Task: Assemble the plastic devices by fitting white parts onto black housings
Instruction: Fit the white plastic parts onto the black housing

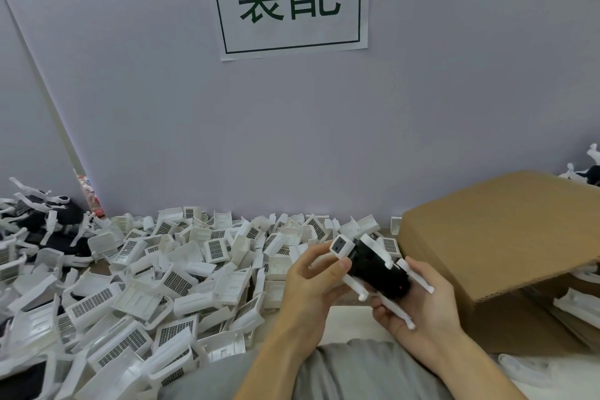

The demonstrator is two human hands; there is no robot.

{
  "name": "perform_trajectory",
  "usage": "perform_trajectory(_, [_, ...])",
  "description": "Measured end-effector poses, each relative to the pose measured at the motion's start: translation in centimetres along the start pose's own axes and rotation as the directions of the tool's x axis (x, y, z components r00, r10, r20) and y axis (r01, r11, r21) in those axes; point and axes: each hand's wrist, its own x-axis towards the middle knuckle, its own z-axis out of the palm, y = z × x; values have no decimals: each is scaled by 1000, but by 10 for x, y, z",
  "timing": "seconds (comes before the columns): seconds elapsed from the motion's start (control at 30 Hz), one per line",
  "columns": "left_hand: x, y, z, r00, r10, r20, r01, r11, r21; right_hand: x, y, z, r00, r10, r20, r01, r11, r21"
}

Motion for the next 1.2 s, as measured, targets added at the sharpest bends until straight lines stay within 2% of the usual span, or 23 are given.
perform_trajectory(0.3, [2, -2, -2, 1000, -17, -10, 17, 1000, 16, 0, 2, 3, 997, -56, -44, 55, 998, -28])
perform_trajectory(0.37, [2, -2, -1, 999, -39, -12, 40, 999, 31, 4, 6, 2, 992, -110, -55, 104, 990, -98])
perform_trajectory(0.43, [2, -2, 1, 993, -58, -101, 62, 997, 40, 8, 12, 1, 974, -212, -78, 188, 951, -245])
perform_trajectory(0.5, [5, -4, 1, 968, -76, -238, 92, 994, 57, 8, 17, 3, 953, -300, -46, 259, 882, -393])
perform_trajectory(0.6, [8, -2, -6, 915, -122, -384, 140, 990, 20, 3, 19, 7, 944, -326, 46, 283, 732, -620])
perform_trajectory(0.67, [9, 0, -13, 905, -168, -391, 181, 984, -3, 3, 16, 6, 956, -288, 53, 212, 555, -804])
perform_trajectory(0.73, [7, -1, -17, 907, -204, -367, 221, 975, 5, 2, 10, 4, 979, -196, 52, 127, 392, -911])
perform_trajectory(0.83, [6, -2, -15, 913, -251, -323, 245, 968, -59, -4, -1, 5, 993, -87, 78, 100, 283, -954])
perform_trajectory(0.9, [6, 1, -11, 920, -279, -275, 234, 954, -187, -7, -8, 8, 997, -22, 72, 75, 318, -945])
perform_trajectory(1.0, [7, 2, -12, 935, -247, -256, 173, 945, -278, -10, -14, 11, 992, 124, 38, -46, 614, -788])
perform_trajectory(1.07, [9, -3, -12, 931, -239, -278, 180, 958, -221, -13, -15, 14, 975, 212, 69, -122, 770, -626])
perform_trajectory(1.13, [11, -10, -13, 906, -261, -334, 230, 964, -132, -14, -15, 16, 975, 218, 45, -155, 813, -562])
perform_trajectory(1.2, [11, -9, -10, 883, -282, -376, 277, 958, -68, -14, -15, 17, 979, 201, -29, -181, 801, -571])
